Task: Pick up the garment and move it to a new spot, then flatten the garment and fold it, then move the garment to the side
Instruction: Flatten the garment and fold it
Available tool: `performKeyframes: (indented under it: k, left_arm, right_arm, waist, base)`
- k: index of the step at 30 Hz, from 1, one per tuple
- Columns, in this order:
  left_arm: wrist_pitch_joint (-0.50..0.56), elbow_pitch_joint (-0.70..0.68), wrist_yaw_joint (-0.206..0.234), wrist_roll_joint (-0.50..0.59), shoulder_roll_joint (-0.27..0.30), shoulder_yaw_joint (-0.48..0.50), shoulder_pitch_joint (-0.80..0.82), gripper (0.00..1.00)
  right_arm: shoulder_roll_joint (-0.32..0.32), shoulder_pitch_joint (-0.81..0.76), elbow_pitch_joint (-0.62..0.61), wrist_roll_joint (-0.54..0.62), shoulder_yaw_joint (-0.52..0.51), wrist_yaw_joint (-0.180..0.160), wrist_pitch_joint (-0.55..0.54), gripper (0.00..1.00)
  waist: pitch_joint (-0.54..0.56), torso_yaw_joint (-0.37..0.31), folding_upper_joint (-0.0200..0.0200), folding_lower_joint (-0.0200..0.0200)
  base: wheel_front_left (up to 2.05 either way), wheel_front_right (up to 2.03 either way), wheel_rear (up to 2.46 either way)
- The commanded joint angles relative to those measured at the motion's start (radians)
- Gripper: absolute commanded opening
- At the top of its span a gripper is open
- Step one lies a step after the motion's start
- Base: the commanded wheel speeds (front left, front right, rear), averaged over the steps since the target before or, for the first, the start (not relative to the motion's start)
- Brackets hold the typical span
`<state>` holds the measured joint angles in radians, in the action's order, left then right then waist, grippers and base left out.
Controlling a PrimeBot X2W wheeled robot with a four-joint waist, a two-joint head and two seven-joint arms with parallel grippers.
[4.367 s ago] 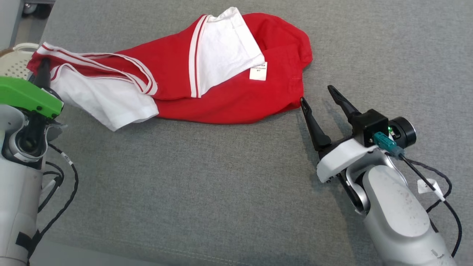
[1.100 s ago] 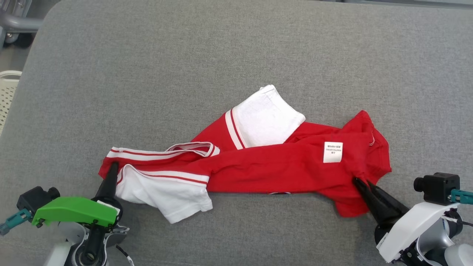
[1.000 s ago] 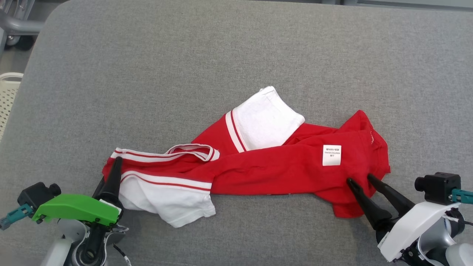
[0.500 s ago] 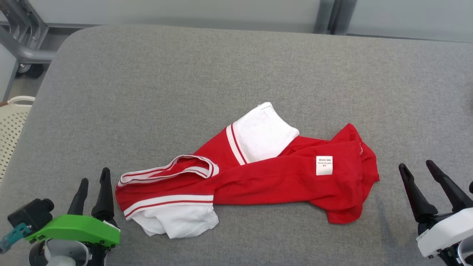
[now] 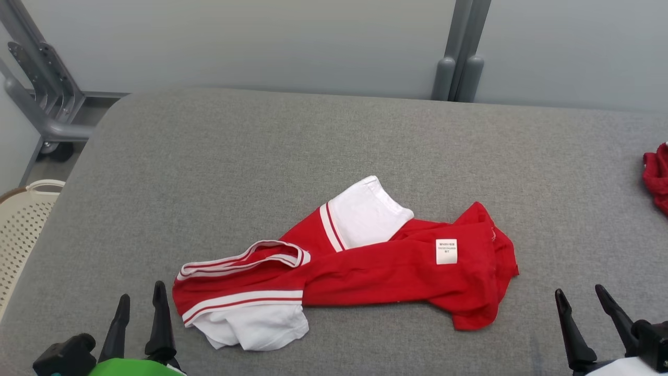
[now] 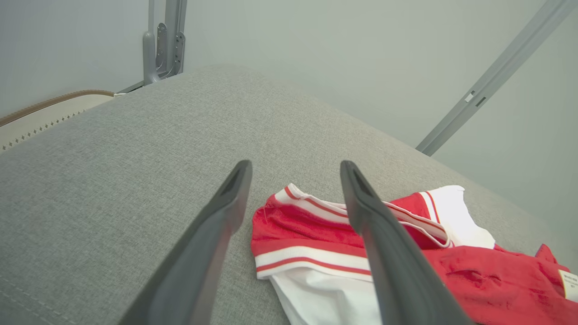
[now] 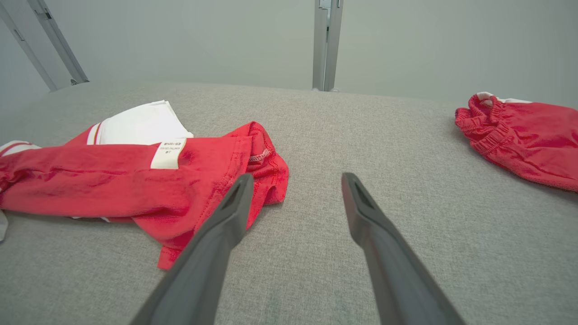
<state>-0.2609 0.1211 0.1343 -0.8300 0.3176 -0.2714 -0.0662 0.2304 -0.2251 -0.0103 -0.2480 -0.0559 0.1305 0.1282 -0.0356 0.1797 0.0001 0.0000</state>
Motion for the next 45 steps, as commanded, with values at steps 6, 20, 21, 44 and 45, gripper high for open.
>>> performKeyframes:
  k: [6, 20, 21, 44, 45]
  left_arm:
    - [-0.004, 0.002, -0.045, 0.131, -0.061, 0.113, -0.069, 1.0]
    - [-0.004, 0.086, -0.2, 0.407, -0.131, 0.257, -0.116, 1.0]
    - [-0.004, 0.094, -0.225, 0.435, -0.135, 0.253, -0.101, 1.0]
    - [-0.004, 0.162, -0.266, 0.479, -0.168, 0.176, 0.026, 1.0]
    - [-0.004, 0.163, -0.266, 0.478, -0.166, 0.17, 0.027, 1.0]
  right_arm:
    - [-0.042, -0.007, 0.1, 0.043, 0.012, 0.0, 0.08, 1.0]
    - [-0.101, 0.049, 0.209, 0.108, -0.033, 0.0, 0.138, 1.0]
    - [-0.109, 0.05, 0.189, 0.12, -0.051, 0.0, 0.138, 1.0]
    - [-0.138, 0.139, 0.192, 0.17, 0.024, 0.0, 0.139, 1.0]
    - [-0.137, 0.148, 0.2, 0.166, 0.032, 0.0, 0.139, 1.0]
  waist:
    - [0.062, -0.023, -0.0001, 0.0]
    - [0.096, -0.023, -0.0001, 0.0]
    - [0.094, -0.024, -0.0001, 0.0]
    - [0.075, -0.083, -0.0001, 0.0]
    - [0.073, -0.083, -0.0001, 0.0]
  base:
    - [0.0, 0.0, 0.0]
    - [0.0, 0.0, 0.0]
    - [0.0, 0.0, 0.0]
    - [0.0, 0.0, 0.0]
    - [0.0, 0.0, 0.0]
